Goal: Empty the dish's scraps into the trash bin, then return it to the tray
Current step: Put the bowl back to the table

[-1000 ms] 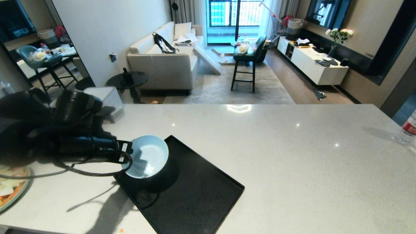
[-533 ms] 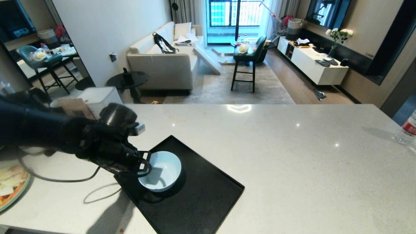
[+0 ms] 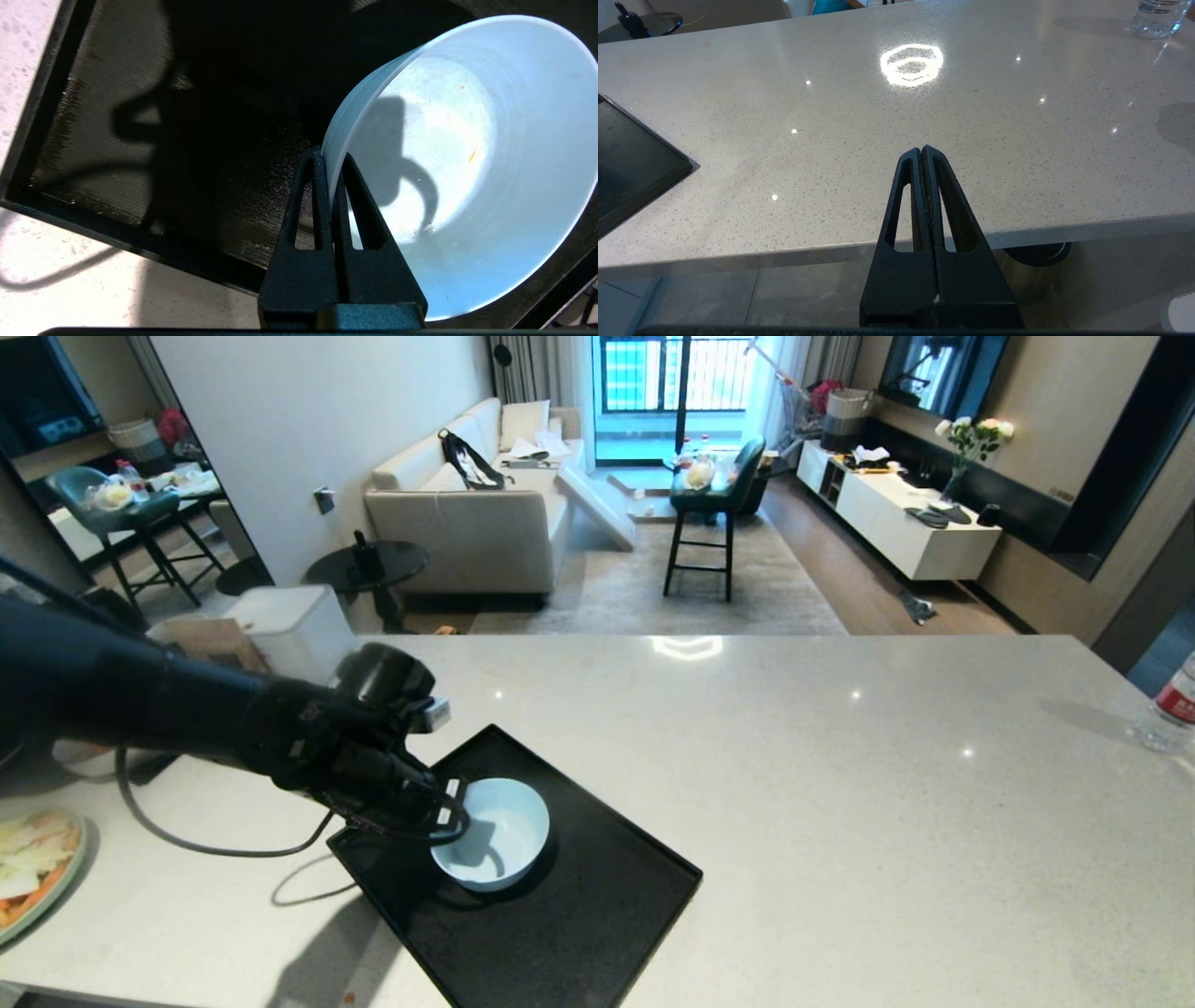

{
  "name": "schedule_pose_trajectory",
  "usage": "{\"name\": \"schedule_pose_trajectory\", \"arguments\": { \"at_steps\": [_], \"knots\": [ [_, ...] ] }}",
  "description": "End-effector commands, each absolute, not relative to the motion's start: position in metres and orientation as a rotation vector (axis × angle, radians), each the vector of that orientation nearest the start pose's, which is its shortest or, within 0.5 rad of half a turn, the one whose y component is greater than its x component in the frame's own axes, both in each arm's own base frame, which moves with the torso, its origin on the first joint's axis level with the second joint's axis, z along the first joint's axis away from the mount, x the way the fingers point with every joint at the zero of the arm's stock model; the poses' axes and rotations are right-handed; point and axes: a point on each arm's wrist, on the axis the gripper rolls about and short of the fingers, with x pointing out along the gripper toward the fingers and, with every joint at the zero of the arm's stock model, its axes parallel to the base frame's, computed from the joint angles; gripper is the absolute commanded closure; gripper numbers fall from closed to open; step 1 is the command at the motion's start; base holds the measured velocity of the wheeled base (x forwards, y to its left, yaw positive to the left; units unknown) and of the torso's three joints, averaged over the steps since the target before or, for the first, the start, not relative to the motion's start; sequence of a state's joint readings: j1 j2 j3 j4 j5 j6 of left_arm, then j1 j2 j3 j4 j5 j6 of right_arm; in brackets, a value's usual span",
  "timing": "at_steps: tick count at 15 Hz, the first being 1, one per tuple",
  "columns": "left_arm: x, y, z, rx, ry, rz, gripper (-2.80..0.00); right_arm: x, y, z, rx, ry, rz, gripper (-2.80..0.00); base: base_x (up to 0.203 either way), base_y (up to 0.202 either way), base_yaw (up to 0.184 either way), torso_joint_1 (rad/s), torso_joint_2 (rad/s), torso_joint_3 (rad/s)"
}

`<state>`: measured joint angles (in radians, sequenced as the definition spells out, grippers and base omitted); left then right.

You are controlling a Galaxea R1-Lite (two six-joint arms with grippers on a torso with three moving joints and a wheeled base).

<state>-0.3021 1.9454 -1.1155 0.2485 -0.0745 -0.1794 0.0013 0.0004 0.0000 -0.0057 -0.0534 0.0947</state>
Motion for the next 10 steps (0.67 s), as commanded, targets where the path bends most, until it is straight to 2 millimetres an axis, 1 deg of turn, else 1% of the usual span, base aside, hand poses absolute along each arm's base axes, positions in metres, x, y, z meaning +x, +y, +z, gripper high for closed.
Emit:
{"name": "schedule_pose_trajectory", "arguments": {
  "at_steps": [1,6,10],
  "knots": [
    [0.3192,-0.1013,0.1057,-0.041,1.117,-0.237,0.0,-0.0228,-0.0012,0.0761,0.095,-0.009,-0.052,0.0,0.0,0.0,0.0,0.0,0.0,0.0],
    [0.3216,-0.1017,0.0986,-0.043,1.138,-0.232,0.0,-0.0228,-0.0012,0.0761,0.095,-0.009,-0.05,0.0,0.0,0.0,0.0,0.0,0.0,0.0],
    [0.321,-0.0997,0.1,-0.047,1.135,-0.228,0.0,-0.0228,-0.0012,0.0761,0.095,-0.009,-0.052,0.0,0.0,0.0,0.0,0.0,0.0,0.0]
  ]
}}
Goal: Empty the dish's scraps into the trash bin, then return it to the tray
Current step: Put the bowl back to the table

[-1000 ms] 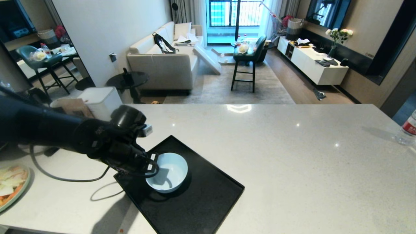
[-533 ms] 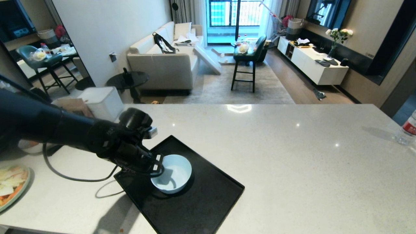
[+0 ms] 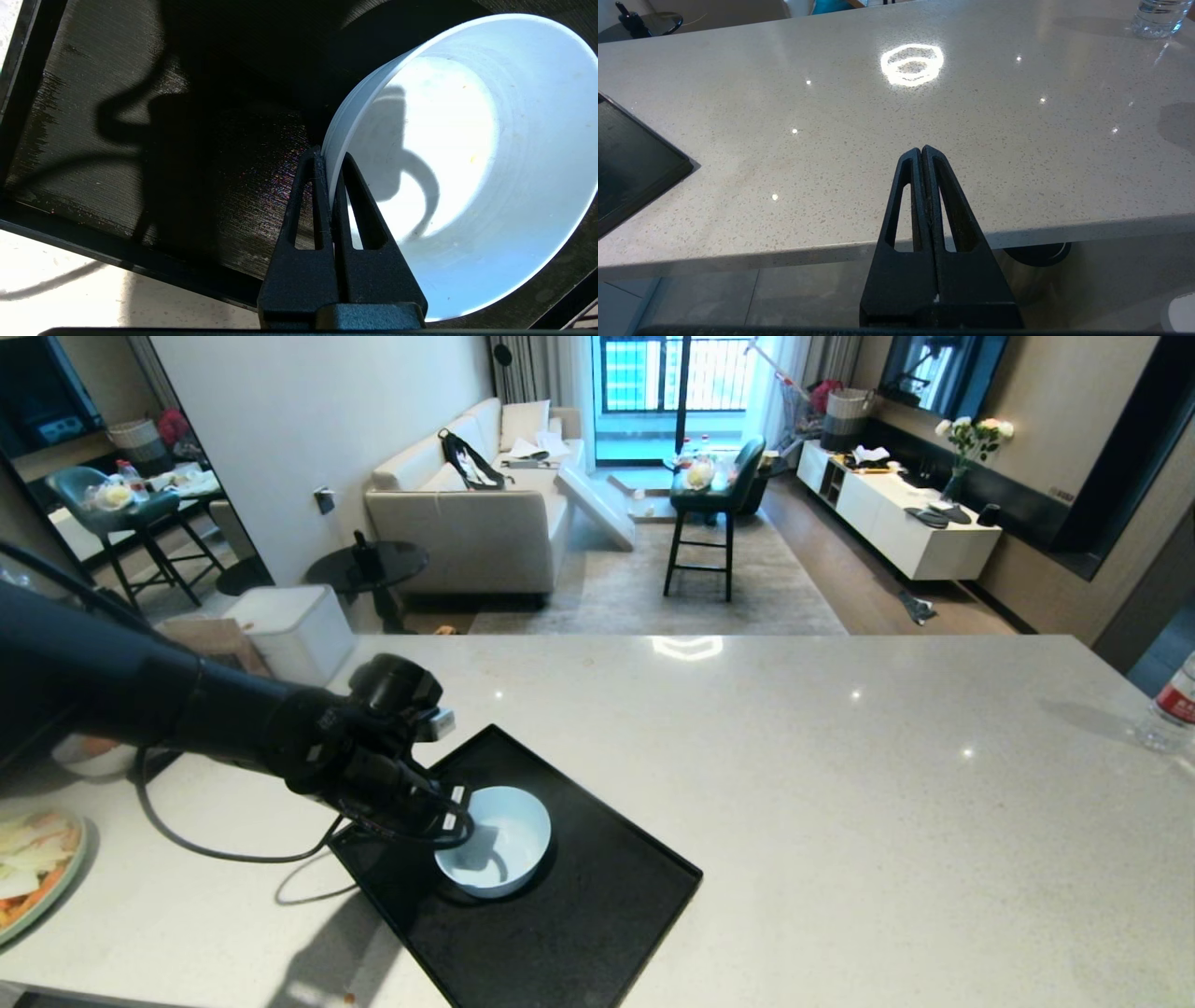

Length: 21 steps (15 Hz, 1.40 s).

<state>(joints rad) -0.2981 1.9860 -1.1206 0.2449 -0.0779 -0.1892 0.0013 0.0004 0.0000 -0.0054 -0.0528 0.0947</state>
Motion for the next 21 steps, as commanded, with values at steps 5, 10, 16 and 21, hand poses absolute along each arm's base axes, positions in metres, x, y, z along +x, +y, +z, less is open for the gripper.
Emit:
{"name": "schedule_pose_trajectory", "arguments": {
  "at_steps": [5,10,16,21],
  "knots": [
    [0.317,-0.1,0.105,-0.083,1.13,-0.243,-2.8,-0.023,-0.001,0.076,0.095,-0.009,-0.052,0.0,0.0,0.0,0.0,0.0,0.0,0.0],
    [0.305,-0.096,0.132,-0.097,1.054,-0.252,-2.8,-0.023,-0.001,0.076,0.095,-0.009,-0.052,0.0,0.0,0.0,0.0,0.0,0.0,0.0],
    [0.248,-0.066,0.18,-0.131,0.875,-0.234,-2.8,-0.023,-0.001,0.076,0.095,-0.009,-0.052,0.0,0.0,0.0,0.0,0.0,0.0,0.0],
    [0.182,-0.04,0.191,-0.17,0.681,-0.214,-2.8,-0.023,-0.001,0.076,0.095,-0.009,-0.052,0.0,0.0,0.0,0.0,0.0,0.0,0.0]
  ]
}}
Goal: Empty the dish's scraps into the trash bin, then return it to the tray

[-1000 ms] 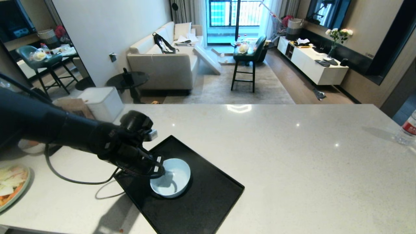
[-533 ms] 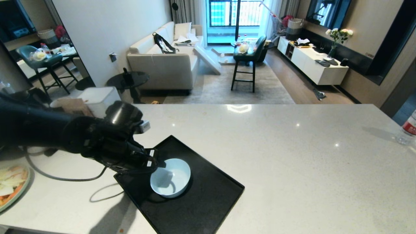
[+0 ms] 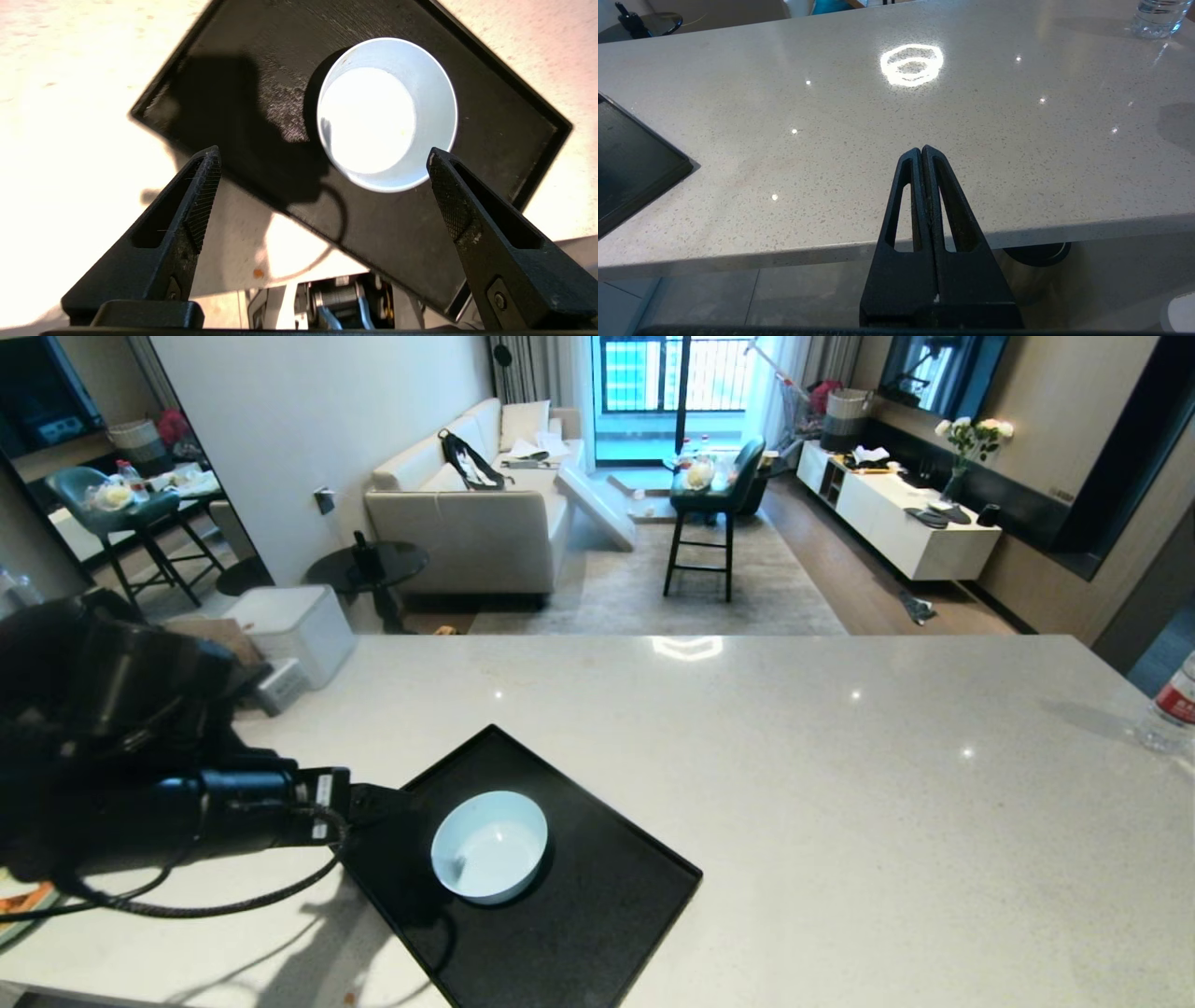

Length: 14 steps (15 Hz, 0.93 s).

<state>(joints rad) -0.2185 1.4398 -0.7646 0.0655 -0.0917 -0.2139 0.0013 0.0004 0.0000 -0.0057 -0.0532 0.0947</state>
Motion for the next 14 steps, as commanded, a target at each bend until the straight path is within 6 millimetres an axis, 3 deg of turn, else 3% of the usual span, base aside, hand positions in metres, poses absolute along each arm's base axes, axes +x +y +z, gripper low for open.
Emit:
{"name": "schedule_pose_trajectory", "arguments": {
  "at_steps": [1,4,5,14],
  "knots": [
    [0.167,-0.035,0.193,-0.177,0.649,-0.208,-2.8,-0.023,-0.001,0.076,0.095,-0.009,-0.052,0.0,0.0,0.0,0.0,0.0,0.0,0.0],
    [0.124,-0.021,0.19,-0.197,0.565,-0.183,-2.8,-0.023,-0.001,0.076,0.095,-0.009,-0.052,0.0,0.0,0.0,0.0,0.0,0.0,0.0],
    [0.113,-0.019,0.188,-0.199,0.545,-0.18,0.0,-0.023,-0.001,0.076,0.095,-0.009,-0.052,0.0,0.0,0.0,0.0,0.0,0.0,0.0],
    [0.022,-0.005,0.156,-0.258,0.292,-0.198,0.0,-0.023,-0.001,0.076,0.095,-0.009,-0.051,0.0,0.0,0.0,0.0,0.0,0.0,0.0]
  ]
}}
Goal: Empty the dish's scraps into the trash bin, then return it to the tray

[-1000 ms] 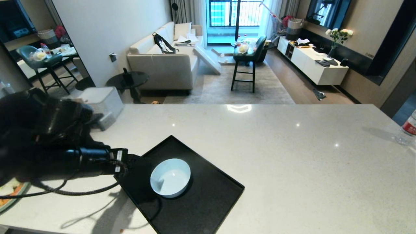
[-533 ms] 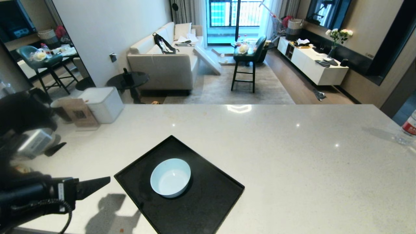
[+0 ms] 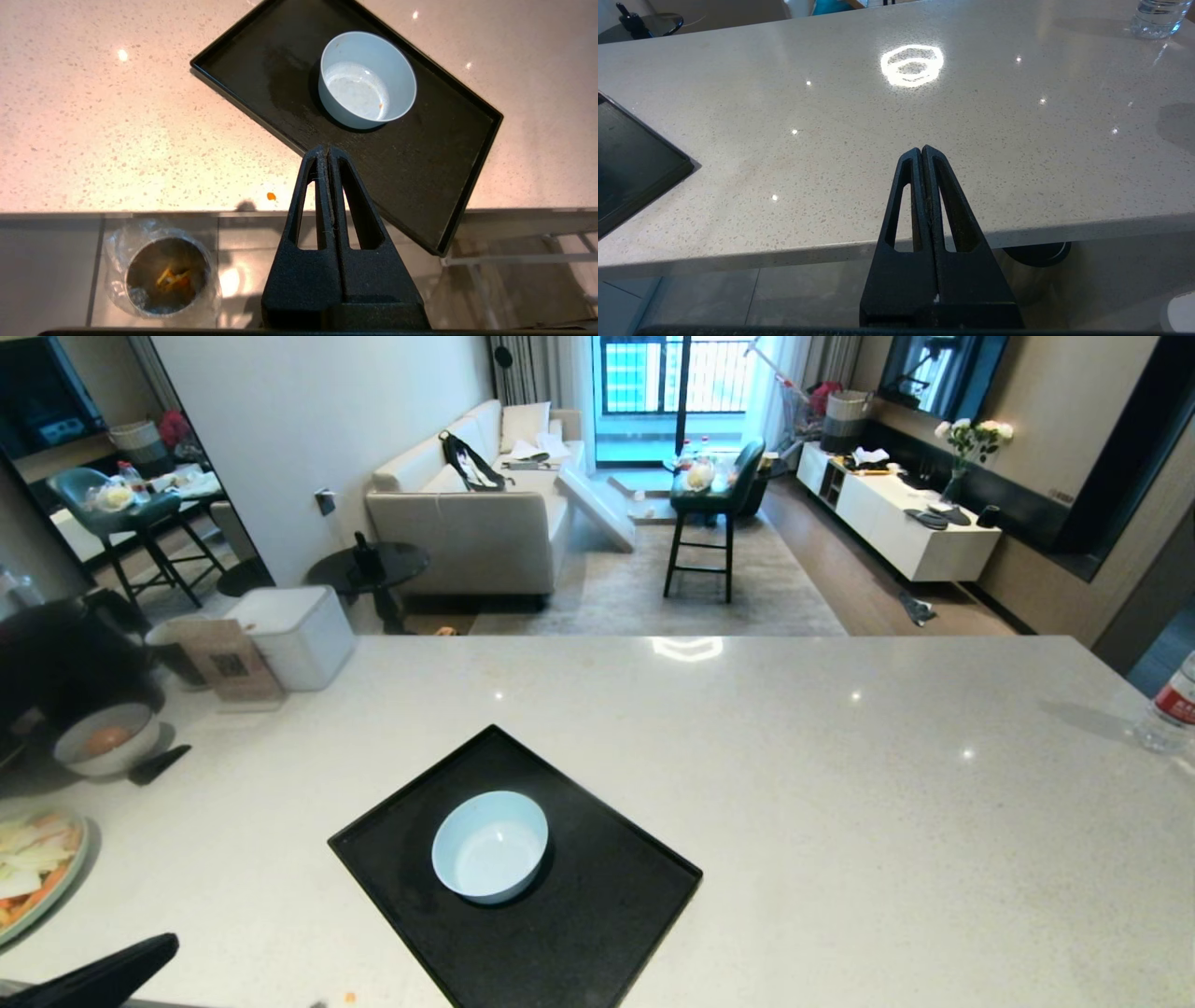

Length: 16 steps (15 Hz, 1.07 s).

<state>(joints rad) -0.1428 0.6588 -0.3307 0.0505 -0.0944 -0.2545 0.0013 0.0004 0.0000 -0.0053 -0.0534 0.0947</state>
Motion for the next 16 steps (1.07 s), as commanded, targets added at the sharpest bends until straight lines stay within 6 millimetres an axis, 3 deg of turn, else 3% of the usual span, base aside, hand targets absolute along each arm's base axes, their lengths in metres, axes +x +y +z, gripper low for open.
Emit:
{"name": "schedule_pose_trajectory", "arguments": {
  "at_steps": [1,4,7,11,16],
  "knots": [
    [0.013,-0.004,0.15,-0.27,0.253,-0.201,0.0,-0.023,-0.001,0.076,0.095,-0.009,-0.052,0.0,0.0,0.0,0.0,0.0,0.0,0.0],
    [-0.005,-0.001,0.131,-0.282,0.175,-0.206,0.0,-0.023,-0.001,0.076,0.095,-0.009,-0.052,0.0,0.0,0.0,0.0,0.0,0.0,0.0],
    [-0.005,-0.001,0.124,-0.227,0.186,-0.202,0.0,-0.023,-0.001,0.076,0.095,-0.009,-0.052,0.0,0.0,0.0,0.0,0.0,0.0,0.0],
    [0.0,-0.001,0.091,-0.104,0.24,-0.196,0.0,-0.023,-0.001,0.076,0.095,-0.009,-0.052,0.0,0.0,0.0,0.0,0.0,0.0,0.0],
    [0.002,-0.001,0.087,-0.005,0.207,-0.16,0.0,-0.023,-0.001,0.076,0.095,-0.007,-0.05,0.0,0.0,0.0,0.0,0.0,0.0,0.0]
  ]
}}
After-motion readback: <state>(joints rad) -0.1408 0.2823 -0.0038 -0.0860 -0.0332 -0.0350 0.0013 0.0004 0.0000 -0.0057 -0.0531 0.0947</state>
